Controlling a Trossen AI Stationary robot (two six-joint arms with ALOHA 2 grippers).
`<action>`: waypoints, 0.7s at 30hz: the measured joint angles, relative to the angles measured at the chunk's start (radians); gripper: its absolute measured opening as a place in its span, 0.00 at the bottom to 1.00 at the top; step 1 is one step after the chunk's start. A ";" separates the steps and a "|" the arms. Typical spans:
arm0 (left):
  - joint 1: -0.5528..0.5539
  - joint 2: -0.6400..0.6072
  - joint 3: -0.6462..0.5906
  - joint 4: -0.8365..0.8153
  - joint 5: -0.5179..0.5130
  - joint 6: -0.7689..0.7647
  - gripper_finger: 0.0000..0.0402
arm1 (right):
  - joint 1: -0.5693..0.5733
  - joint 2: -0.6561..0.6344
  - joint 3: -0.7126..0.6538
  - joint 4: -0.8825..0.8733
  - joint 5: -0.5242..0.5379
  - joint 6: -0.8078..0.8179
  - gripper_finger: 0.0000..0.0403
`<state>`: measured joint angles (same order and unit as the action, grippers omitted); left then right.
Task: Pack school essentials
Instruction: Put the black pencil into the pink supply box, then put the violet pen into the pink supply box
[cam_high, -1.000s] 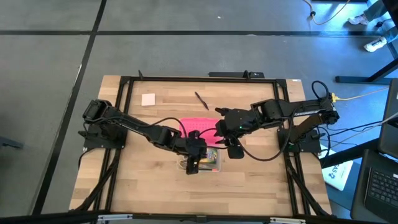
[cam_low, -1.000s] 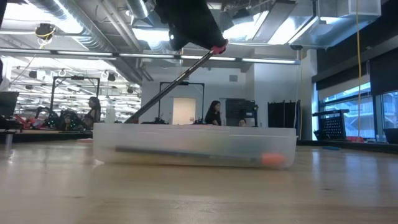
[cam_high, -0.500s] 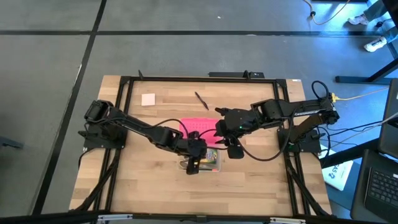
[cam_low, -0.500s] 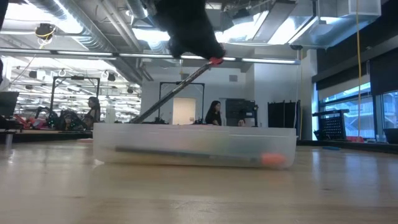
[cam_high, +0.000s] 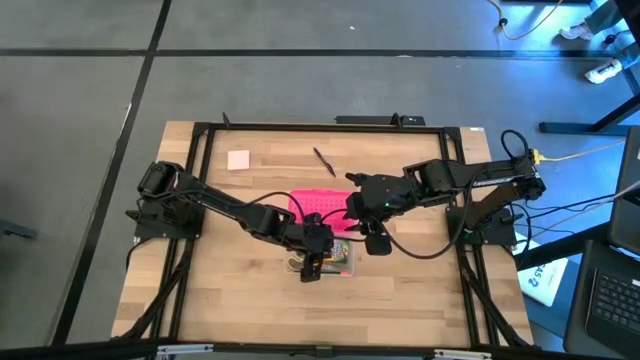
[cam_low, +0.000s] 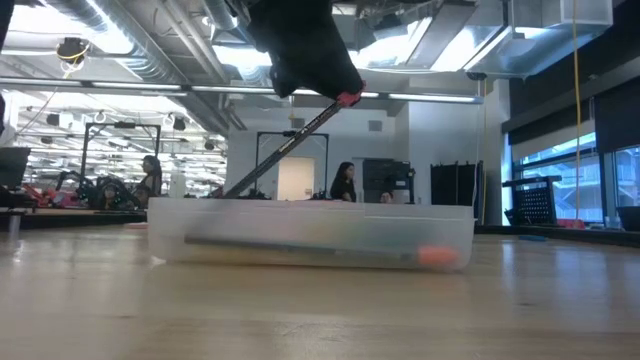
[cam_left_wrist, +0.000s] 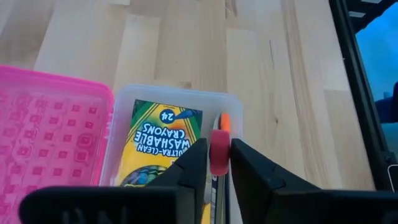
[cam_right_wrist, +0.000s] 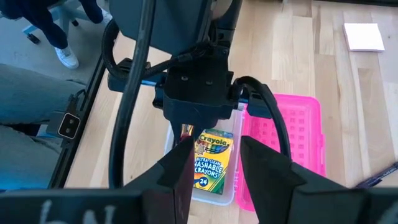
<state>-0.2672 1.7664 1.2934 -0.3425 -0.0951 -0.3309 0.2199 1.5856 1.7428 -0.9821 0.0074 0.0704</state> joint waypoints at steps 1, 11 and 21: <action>0.000 0.000 0.000 -0.001 0.000 0.000 0.18 | 0.000 0.000 0.000 0.001 0.000 0.000 0.33; 0.000 0.000 0.000 -0.001 0.000 0.000 0.28 | 0.000 0.000 0.000 0.005 0.000 0.000 0.33; 0.002 -0.020 0.001 -0.049 -0.042 -0.016 0.30 | 0.000 0.000 0.000 0.006 0.000 0.000 0.33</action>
<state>-0.2654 1.7461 1.2945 -0.3916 -0.1371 -0.3473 0.2199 1.5856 1.7426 -0.9761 0.0074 0.0704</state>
